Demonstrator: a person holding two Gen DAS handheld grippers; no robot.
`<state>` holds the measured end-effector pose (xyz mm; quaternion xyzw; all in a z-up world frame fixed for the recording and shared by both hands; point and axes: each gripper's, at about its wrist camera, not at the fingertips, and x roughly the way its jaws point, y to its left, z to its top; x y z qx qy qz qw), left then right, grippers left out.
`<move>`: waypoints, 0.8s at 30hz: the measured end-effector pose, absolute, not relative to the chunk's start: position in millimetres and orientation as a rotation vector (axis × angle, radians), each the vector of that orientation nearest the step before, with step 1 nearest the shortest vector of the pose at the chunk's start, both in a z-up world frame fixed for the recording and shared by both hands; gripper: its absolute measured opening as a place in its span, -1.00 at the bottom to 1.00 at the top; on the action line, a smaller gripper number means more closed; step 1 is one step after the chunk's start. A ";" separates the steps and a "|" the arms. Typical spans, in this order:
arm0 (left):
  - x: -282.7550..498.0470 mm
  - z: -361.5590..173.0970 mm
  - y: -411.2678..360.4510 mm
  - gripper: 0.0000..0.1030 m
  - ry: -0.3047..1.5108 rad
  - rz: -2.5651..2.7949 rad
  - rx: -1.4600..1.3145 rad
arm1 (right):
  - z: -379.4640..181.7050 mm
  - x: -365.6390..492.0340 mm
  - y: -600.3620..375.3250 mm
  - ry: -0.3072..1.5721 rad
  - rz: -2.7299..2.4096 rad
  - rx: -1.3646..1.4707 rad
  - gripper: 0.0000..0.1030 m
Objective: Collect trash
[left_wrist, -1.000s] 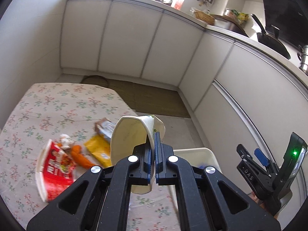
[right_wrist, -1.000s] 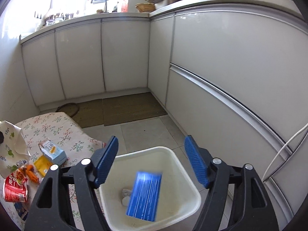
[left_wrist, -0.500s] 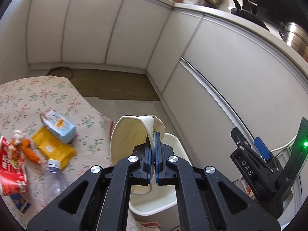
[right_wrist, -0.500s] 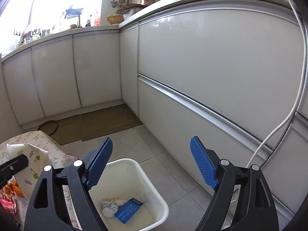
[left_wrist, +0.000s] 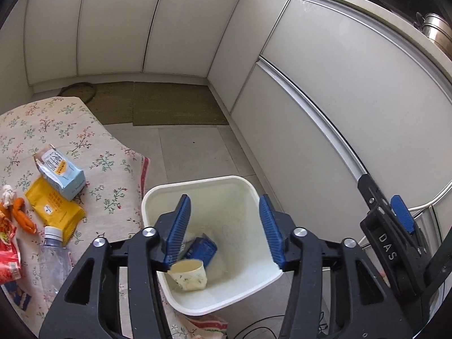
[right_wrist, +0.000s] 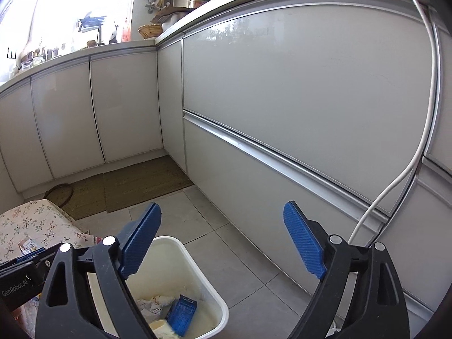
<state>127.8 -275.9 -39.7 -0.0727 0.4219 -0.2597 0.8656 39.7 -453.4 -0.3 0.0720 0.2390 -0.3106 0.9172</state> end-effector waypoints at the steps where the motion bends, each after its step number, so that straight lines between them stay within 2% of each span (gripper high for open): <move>1: 127.2 -39.5 -275.1 0.11 0.879 -0.535 -0.146 | -0.3 39.7 -452.0 0.490 -0.642 0.143 0.72; 6: 117.4 -31.5 -270.7 0.61 0.792 -0.457 -0.071 | 0.5 39.5 -442.9 0.469 -0.664 0.106 0.85; 8: 113.6 -28.1 -268.6 0.68 0.759 -0.428 -0.044 | 0.4 39.6 -439.6 0.467 -0.669 0.096 0.87; 13: 109.5 -24.5 -256.4 0.82 0.694 -0.339 0.016 | -2.5 42.6 -430.3 0.486 -0.654 0.090 0.87; 24: 115.9 -29.4 -215.6 0.86 0.704 -0.246 0.016 | -7.7 55.1 -385.2 0.504 -0.580 0.006 0.87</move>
